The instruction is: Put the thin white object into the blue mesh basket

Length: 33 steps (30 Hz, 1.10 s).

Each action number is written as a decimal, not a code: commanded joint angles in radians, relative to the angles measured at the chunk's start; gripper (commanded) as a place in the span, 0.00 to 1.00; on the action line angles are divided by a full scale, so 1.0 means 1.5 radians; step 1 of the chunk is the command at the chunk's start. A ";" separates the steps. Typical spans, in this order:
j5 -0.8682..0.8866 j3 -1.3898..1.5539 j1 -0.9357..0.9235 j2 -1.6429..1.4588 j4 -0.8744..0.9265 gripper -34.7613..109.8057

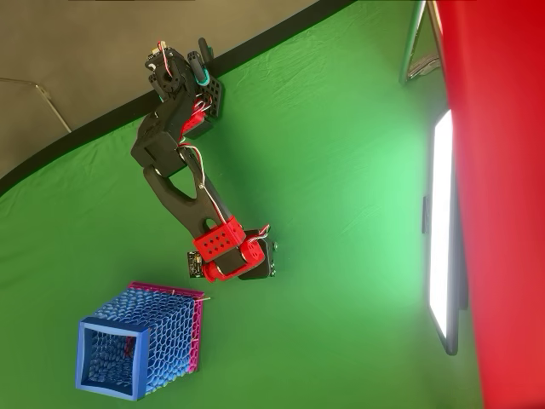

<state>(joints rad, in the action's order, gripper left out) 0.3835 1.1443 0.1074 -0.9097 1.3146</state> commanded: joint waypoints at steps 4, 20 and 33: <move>-0.009 -0.049 0.008 0.019 0.026 0.33; -0.010 -0.060 0.018 0.042 0.027 0.30; -0.028 -0.064 0.017 -0.035 0.028 0.28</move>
<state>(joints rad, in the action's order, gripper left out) 0.3543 1.0876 0.1319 -0.8698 1.3530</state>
